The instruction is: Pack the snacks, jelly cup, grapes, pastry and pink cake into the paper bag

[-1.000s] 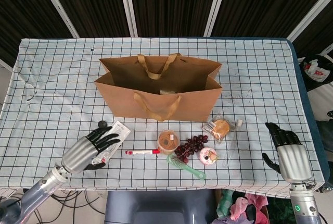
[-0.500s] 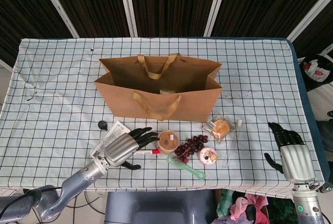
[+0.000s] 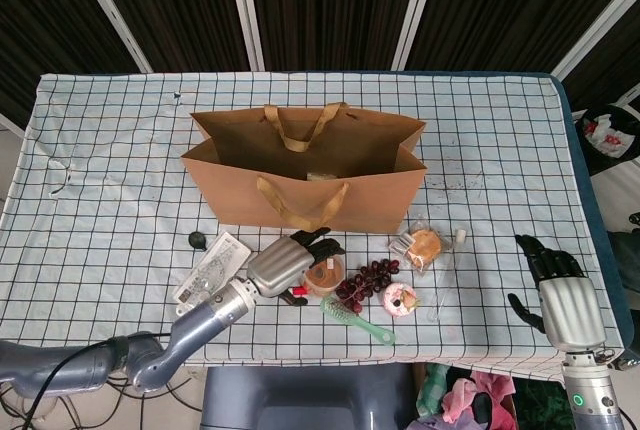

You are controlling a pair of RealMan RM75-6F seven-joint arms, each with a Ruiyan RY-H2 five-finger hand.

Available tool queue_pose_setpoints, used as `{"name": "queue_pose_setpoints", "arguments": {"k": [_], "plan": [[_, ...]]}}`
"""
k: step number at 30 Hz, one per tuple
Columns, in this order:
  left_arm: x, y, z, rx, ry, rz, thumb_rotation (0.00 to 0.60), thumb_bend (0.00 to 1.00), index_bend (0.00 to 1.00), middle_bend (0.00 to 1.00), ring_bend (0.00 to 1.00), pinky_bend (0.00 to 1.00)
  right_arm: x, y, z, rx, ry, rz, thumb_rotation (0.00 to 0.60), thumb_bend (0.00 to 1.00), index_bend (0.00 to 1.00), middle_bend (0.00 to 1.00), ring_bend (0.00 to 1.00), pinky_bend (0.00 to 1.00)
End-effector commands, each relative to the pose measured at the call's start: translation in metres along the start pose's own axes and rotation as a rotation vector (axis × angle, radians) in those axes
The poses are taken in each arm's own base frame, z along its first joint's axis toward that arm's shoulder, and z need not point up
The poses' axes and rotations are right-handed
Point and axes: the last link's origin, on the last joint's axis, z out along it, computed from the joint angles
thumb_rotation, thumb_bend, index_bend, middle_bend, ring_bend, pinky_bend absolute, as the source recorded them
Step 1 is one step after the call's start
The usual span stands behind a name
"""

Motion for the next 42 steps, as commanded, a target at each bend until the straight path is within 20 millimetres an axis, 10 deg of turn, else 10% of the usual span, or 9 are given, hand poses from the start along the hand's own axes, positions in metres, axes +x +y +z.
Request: {"name": "queue_pose_setpoints", "arguments": {"k": [1,14,28,42], "plan": [[-0.008,0.004,0.024,0.021,-0.067,0.002,0.600,0.04,0.15,0.15,0.01,0.15,0.001,0.000,0.000,-0.002,0.004,0.001,0.600,0.18,0.12,0.15,0.25,0.24],[-0.022,-0.003,0.043,0.082,-0.124,-0.015,0.600,0.08,0.15,0.16,0.05,0.16,-0.001,0.003,0.001,-0.001,-0.002,-0.001,0.600,0.18,0.12,0.15,0.25,0.24],[-0.025,-0.009,0.044,0.101,-0.108,-0.039,0.600,0.24,0.24,0.33,0.27,0.38,0.000,0.001,0.000,0.005,0.003,0.001,0.600,0.18,0.12,0.15,0.25,0.24],[0.010,0.014,0.016,-0.033,0.090,-0.120,0.600,0.30,0.30,0.40,0.31,0.41,0.003,0.003,0.000,-0.002,0.016,0.007,0.600,0.18,0.12,0.15,0.25,0.24]]}}
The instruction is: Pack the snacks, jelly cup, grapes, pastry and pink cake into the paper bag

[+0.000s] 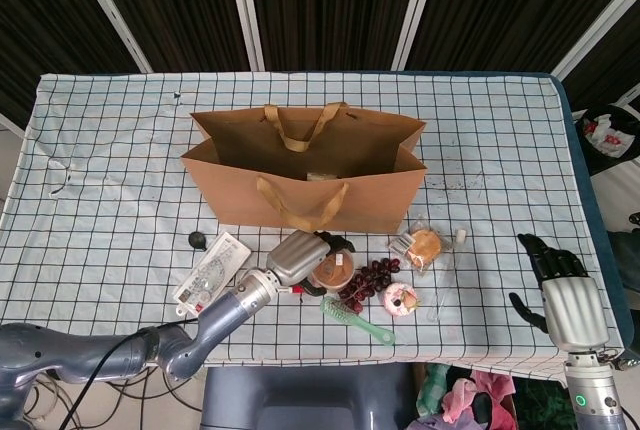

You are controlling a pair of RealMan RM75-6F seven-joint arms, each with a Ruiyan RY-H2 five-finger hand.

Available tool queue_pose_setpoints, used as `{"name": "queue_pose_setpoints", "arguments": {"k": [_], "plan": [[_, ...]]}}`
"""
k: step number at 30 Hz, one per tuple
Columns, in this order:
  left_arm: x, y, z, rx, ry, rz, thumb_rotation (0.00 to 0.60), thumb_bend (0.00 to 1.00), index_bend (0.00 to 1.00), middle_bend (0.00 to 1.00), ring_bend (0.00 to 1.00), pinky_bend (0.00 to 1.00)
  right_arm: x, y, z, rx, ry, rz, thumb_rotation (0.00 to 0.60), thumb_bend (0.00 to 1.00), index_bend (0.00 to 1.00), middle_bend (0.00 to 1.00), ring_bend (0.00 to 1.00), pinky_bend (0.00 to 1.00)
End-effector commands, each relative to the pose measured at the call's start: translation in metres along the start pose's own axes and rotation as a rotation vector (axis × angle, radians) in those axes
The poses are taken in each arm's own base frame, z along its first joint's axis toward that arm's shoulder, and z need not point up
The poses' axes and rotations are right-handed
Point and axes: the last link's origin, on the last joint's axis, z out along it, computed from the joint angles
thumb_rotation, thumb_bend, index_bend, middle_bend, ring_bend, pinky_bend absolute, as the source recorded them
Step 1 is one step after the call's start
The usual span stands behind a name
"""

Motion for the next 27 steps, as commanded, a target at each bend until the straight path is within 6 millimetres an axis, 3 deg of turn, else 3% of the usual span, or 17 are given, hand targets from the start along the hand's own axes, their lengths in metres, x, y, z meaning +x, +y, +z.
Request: {"name": "queue_pose_setpoints", "arguments": {"k": [1,12,17,21,27], "plan": [[0.020,0.014,-0.021,-0.067,0.070,-0.038,0.600,0.30,0.30,0.40,0.31,0.41,0.000,0.000,0.000,-0.002,0.002,0.000,0.600,0.18,0.12,0.15,0.25,0.24],[0.065,0.062,-0.066,-0.287,0.225,0.044,0.600,0.30,0.32,0.39,0.31,0.40,0.001,0.002,0.000,-0.016,0.004,-0.012,0.600,0.18,0.12,0.15,0.25,0.24],[0.089,0.071,-0.068,-0.320,0.356,0.084,0.600,0.30,0.32,0.39,0.31,0.40,0.001,0.003,0.000,-0.020,0.006,-0.014,0.600,0.18,0.12,0.15,0.25,0.24],[0.122,0.075,-0.065,-0.325,0.497,0.054,0.600,0.30,0.33,0.41,0.31,0.40,-0.001,0.004,0.000,-0.021,-0.003,-0.018,0.600,0.18,0.12,0.15,0.25,0.24],[0.160,0.059,-0.047,-0.252,0.621,0.031,0.600,0.30,0.33,0.41,0.31,0.40,-0.003,0.005,0.000,-0.024,-0.013,-0.024,0.600,0.18,0.12,0.15,0.25,0.24]]}}
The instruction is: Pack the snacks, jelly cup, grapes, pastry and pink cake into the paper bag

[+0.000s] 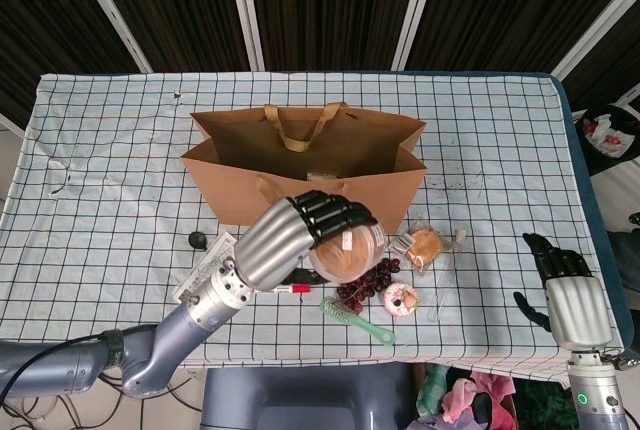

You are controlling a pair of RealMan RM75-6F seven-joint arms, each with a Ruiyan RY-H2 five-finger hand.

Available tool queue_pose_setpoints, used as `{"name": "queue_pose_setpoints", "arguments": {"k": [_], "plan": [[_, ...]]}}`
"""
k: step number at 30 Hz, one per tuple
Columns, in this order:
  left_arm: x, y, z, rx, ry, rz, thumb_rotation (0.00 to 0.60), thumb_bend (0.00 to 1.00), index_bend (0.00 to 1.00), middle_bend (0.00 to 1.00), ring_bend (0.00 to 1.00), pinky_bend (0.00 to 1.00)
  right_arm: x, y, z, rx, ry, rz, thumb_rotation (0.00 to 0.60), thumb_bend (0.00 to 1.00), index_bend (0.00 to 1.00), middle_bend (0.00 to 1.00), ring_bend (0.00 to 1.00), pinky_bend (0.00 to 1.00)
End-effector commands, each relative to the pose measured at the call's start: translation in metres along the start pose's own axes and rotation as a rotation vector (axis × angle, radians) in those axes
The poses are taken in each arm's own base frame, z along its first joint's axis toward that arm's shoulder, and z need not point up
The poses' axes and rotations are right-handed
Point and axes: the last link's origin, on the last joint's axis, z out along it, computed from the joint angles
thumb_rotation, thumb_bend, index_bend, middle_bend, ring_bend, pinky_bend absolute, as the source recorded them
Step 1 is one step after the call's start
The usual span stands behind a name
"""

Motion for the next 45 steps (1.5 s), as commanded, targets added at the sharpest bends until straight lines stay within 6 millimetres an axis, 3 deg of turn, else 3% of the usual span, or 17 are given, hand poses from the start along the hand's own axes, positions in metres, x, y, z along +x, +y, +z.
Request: {"name": "queue_pose_setpoints", "arguments": {"k": [1,10,18,21,26,28,37,41,45], "plan": [[0.015,-0.021,0.020,0.071,0.065,0.014,0.600,0.30,0.33,0.40,0.31,0.40,-0.001,0.000,0.000,-0.001,-0.004,-0.001,0.600,0.18,0.12,0.15,0.25,0.24],[0.019,-0.073,0.034,0.275,0.086,-0.106,0.600,0.30,0.33,0.39,0.31,0.40,-0.006,-0.002,0.000,0.010,-0.020,-0.019,0.600,0.18,0.12,0.15,0.25,0.24],[0.017,-0.102,0.033,0.354,0.104,-0.128,0.600,0.29,0.32,0.38,0.30,0.40,-0.007,-0.001,0.000,0.007,-0.015,-0.024,0.600,0.18,0.12,0.15,0.25,0.24],[0.014,-0.107,0.030,0.367,0.066,-0.118,0.600,0.24,0.28,0.34,0.25,0.36,-0.008,-0.002,0.000,0.010,-0.015,-0.026,0.600,0.18,0.12,0.15,0.25,0.24],[0.015,-0.110,0.027,0.393,0.005,-0.100,0.600,0.06,0.14,0.18,0.05,0.19,-0.006,-0.001,0.000,0.010,-0.008,-0.023,0.600,0.18,0.12,0.15,0.25,0.24],[0.017,-0.110,0.027,0.401,-0.003,-0.100,0.600,0.03,0.11,0.13,0.01,0.16,-0.005,-0.001,0.001,0.016,0.001,-0.028,0.600,0.18,0.12,0.15,0.25,0.24],[0.043,-0.105,0.018,0.384,0.035,-0.085,0.600,0.03,0.07,0.11,0.00,0.13,-0.004,-0.002,-0.001,0.015,0.015,-0.031,0.600,0.18,0.12,0.15,0.25,0.24],[0.059,-0.095,-0.013,0.372,0.020,-0.010,0.600,0.07,0.06,0.11,0.00,0.13,-0.005,-0.002,-0.001,0.015,0.002,-0.033,0.600,0.18,0.12,0.15,0.25,0.24],[0.076,-0.093,-0.093,0.379,-0.042,0.306,0.600,0.07,0.06,0.12,0.00,0.13,-0.005,-0.004,-0.002,0.022,0.001,-0.031,0.600,0.18,0.12,0.15,0.25,0.24]]}}
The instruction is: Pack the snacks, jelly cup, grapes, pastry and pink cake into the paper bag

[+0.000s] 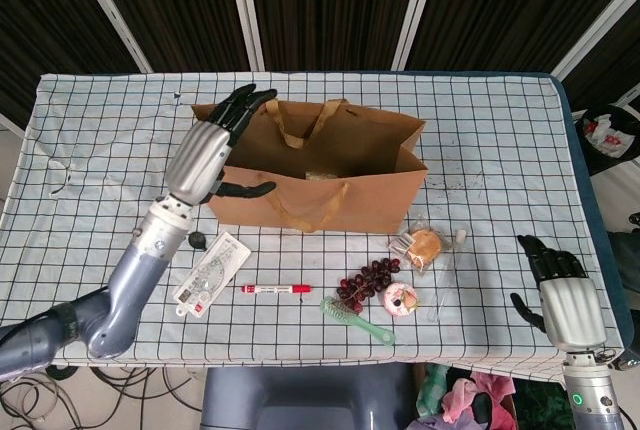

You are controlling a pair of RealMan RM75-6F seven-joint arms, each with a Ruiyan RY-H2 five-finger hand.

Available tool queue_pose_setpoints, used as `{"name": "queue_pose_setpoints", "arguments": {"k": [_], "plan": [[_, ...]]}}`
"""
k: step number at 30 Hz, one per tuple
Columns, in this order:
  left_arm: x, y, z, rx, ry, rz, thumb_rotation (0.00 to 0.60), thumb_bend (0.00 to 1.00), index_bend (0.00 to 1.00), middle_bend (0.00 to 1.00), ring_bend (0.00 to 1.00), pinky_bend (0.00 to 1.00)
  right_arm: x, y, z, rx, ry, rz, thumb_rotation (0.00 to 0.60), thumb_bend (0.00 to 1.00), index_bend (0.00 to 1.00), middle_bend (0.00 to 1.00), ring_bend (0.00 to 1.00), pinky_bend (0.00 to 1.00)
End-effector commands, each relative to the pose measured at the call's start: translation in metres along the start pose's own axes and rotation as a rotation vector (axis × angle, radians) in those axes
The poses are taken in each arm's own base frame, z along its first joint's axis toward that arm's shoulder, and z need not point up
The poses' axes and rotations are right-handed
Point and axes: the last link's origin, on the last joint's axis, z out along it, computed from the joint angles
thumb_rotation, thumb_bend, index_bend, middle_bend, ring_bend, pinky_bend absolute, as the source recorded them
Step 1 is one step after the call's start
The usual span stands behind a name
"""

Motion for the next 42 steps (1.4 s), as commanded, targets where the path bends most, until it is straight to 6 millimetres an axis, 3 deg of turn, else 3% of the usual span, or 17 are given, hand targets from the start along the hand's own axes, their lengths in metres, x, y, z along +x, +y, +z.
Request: {"name": "queue_pose_setpoints", "arguments": {"k": [1,5,9,13,17,24,33,42], "plan": [[0.025,-0.045,-0.105,0.063,0.010,0.440,0.600,0.07,0.06,0.12,0.00,0.13,-0.002,-0.001,-0.002,0.006,-0.012,-0.004,0.600,0.18,0.12,0.15,0.25,0.24],[0.032,-0.088,-0.184,0.215,0.009,0.635,0.600,0.07,0.09,0.12,0.00,0.13,-0.007,-0.001,-0.001,0.015,-0.047,-0.011,0.600,0.18,0.12,0.15,0.25,0.24],[0.039,-0.109,-0.220,0.304,0.013,0.673,0.600,0.07,0.10,0.11,0.01,0.13,-0.010,0.000,0.003,0.036,-0.073,-0.006,0.600,0.18,0.12,0.15,0.25,0.23],[0.038,-0.116,-0.248,0.321,0.011,0.633,0.600,0.07,0.10,0.11,0.01,0.13,-0.010,-0.002,0.013,0.070,-0.100,0.003,0.600,0.18,0.12,0.15,0.25,0.21],[0.033,-0.117,-0.271,0.309,0.005,0.556,0.600,0.08,0.10,0.11,0.00,0.13,-0.002,-0.017,0.032,0.180,-0.166,0.009,0.600,0.18,0.12,0.15,0.24,0.21],[0.032,-0.118,-0.280,0.332,-0.047,0.545,0.600,0.08,0.09,0.12,0.00,0.12,0.007,-0.071,0.060,0.412,-0.319,0.068,0.600,0.18,0.12,0.15,0.24,0.20],[0.034,-0.122,-0.280,0.377,-0.059,0.530,0.600,0.09,0.08,0.11,0.00,0.11,-0.017,-0.150,0.078,0.630,-0.453,0.028,0.600,0.18,0.12,0.15,0.22,0.20],[0.031,-0.126,-0.278,0.403,-0.094,0.532,0.600,0.09,0.07,0.11,0.00,0.10,-0.040,-0.187,0.091,0.682,-0.452,-0.039,0.600,0.18,0.12,0.13,0.18,0.20]]}}
